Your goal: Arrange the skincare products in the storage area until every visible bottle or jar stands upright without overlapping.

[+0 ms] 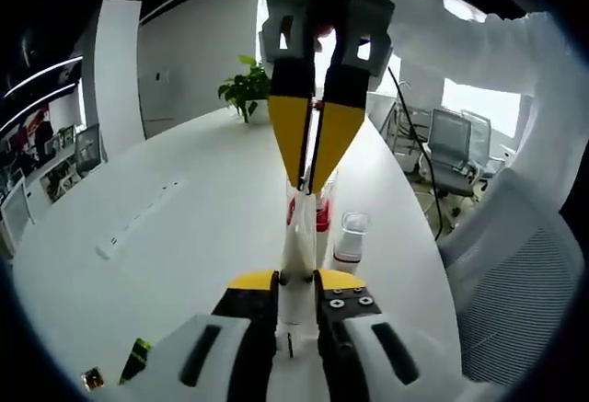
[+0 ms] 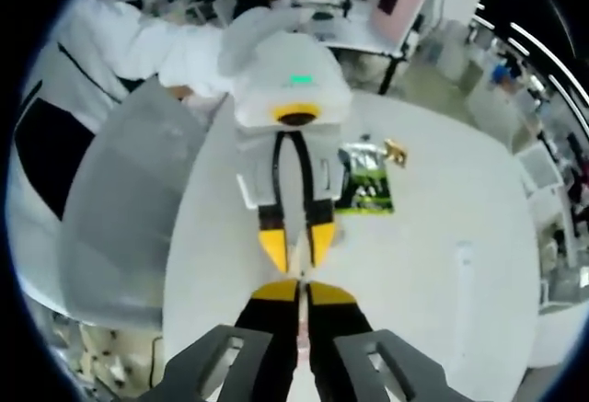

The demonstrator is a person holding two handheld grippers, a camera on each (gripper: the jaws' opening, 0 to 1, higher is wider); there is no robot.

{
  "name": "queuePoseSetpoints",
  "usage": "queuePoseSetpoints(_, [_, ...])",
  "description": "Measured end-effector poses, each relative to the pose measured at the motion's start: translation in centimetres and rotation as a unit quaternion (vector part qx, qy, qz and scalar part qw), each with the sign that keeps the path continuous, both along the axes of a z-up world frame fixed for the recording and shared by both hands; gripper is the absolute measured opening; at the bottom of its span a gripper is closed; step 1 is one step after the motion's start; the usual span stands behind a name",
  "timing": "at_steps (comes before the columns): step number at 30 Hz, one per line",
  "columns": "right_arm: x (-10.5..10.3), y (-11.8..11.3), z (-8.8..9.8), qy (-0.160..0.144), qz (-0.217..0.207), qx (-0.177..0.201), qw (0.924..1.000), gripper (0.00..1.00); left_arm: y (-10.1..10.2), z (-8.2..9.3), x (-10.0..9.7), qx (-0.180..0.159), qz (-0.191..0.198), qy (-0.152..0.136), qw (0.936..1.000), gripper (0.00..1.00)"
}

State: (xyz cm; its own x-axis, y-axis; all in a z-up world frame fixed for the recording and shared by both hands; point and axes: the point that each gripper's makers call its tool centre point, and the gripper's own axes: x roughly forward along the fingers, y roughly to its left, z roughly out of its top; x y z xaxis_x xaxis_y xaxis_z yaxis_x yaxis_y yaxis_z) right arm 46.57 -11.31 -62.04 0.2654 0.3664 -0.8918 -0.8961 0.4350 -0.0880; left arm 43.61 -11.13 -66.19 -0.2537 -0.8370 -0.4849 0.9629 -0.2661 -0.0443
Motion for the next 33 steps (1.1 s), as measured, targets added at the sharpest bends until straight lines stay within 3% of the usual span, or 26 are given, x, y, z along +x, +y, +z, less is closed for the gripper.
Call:
queuePoseSetpoints(21, [0.1,0.4,1.0,-0.03,0.015,0.0,0.9994,0.01,0.8,0.8,0.9,-0.01,0.015,-0.005,0.9998,0.18])
queuePoseSetpoints(28, [0.1,0.5,1.6,-0.045,0.006,0.012,0.9989,0.08,1.5,1.3,2.6,-0.02,0.034,-0.002,0.9992,0.18])
queuePoseSetpoints(31, [0.1,0.8,2.1,-0.066,0.001,0.029,0.9974,0.13,2.1,1.4,2.2,-0.014,0.038,-0.012,0.9991,0.18])
queuePoseSetpoints(33, [0.3,1.0,2.4,-0.077,-0.015,0.046,0.9958,0.09,2.4,1.7,2.1,-0.012,0.05,-0.018,0.9985,0.16])
